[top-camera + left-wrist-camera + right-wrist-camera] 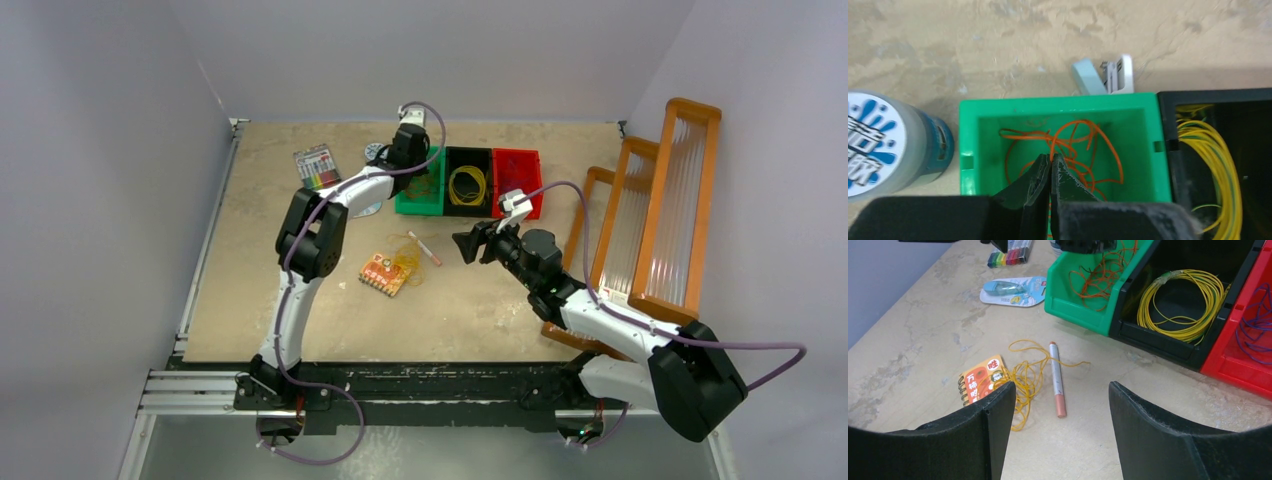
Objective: Untangle the cables
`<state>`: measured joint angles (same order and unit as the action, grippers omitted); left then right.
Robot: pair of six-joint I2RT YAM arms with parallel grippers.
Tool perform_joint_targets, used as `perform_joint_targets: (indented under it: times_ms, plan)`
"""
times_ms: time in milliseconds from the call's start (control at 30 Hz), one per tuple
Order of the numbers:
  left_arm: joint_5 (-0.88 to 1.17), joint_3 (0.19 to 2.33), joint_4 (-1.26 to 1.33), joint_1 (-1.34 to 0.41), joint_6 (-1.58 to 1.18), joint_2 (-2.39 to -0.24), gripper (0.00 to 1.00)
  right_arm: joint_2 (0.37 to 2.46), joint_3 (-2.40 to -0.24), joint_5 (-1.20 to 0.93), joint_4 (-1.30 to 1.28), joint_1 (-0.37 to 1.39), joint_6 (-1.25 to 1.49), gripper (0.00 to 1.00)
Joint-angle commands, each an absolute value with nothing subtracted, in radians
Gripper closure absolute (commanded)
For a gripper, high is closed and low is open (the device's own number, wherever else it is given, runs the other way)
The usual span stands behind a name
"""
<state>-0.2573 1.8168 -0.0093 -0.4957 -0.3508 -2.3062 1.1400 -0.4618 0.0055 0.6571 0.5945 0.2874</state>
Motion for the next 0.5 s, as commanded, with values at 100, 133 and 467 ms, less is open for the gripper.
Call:
perform_joint_targets:
  times_ms: [100, 133, 467]
  plan:
    - [-0.269, 1.909, -0.113, -0.491, -0.368, -2.368, 1.00, 1.146, -0.489, 0.000, 0.713, 0.593, 0.297, 0.30]
    - [-0.271, 1.907, -0.114, -0.491, -0.365, -2.366, 1.00, 1.149, -0.488, 0.000, 0.715, 0.593, 0.298, 0.30]
    - [-0.268, 1.903, -0.101, -0.491, -0.362, -2.285, 0.80, 1.154, -0.492, -0.003, 0.719, 0.593, 0.298, 0.30]
